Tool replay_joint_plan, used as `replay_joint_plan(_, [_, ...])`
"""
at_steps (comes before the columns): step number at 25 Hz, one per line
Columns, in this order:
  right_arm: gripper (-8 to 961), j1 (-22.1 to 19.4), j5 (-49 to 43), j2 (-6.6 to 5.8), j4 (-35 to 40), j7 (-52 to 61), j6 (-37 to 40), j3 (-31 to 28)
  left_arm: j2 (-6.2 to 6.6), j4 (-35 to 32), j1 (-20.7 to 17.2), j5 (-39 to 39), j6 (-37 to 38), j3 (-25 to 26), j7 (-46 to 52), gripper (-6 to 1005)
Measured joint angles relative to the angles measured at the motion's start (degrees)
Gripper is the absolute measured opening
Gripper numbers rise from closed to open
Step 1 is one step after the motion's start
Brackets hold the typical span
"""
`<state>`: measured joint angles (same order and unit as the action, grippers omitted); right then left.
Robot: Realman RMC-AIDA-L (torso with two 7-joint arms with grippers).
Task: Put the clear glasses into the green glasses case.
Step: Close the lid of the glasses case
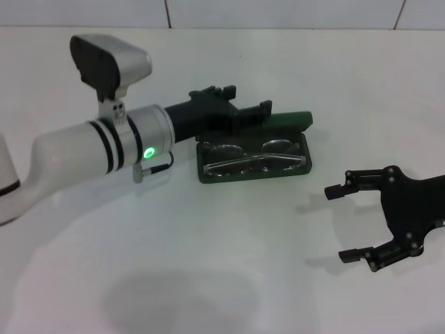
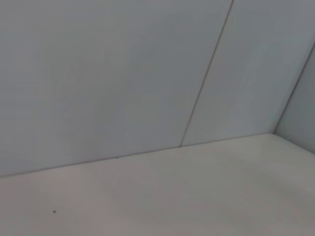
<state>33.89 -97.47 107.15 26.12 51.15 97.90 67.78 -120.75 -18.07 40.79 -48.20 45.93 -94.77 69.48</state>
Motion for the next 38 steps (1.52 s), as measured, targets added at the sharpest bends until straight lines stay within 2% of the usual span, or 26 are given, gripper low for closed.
replay_joint_plan(7, [886, 0.4, -0.4, -0.27, 0.4, 0.3, -0.1, -0.1, 0.19, -3.3, -5.1, -0.1, 3.2, -2.1, -1.0, 875])
replay_joint_plan(13, [886, 0.4, -0.5, -0.55, 0.5, 0.3, -0.4, -0.1, 0.12, -3.6, -6.8, 0.3, 5.9, -2.1, -2.4, 875])
replay_joint_plan(24, [886, 0.4, -0.5, -0.65, 0.5, 0.1, -1.8, 0.0, 0.07, -3.2, -7.7, 2.4, 6.5, -3.2, -6.0, 875])
replay_joint_plan(32, [886, 0.5, -0.5, -0.44, 1.1, 0.1, -2.2, 0.0, 0.54, -3.7, -8.0, 9.2, 10.4, -2.8, -8.5, 875])
replay_joint_plan(35, [886, 0.5, -0.5, -0.32, 1.2, 0.2, -2.2, 0.0, 0.68, -3.3, -6.8, 9.9, 8.9, -2.7, -7.9, 875])
replay_joint_plan(38, [886, 0.5, -0.5, -0.22, 1.2, 0.2, -2.1, 0.0, 0.69, -2.4, -4.7, 8.9, 3.9, -3.1, -5.5, 875])
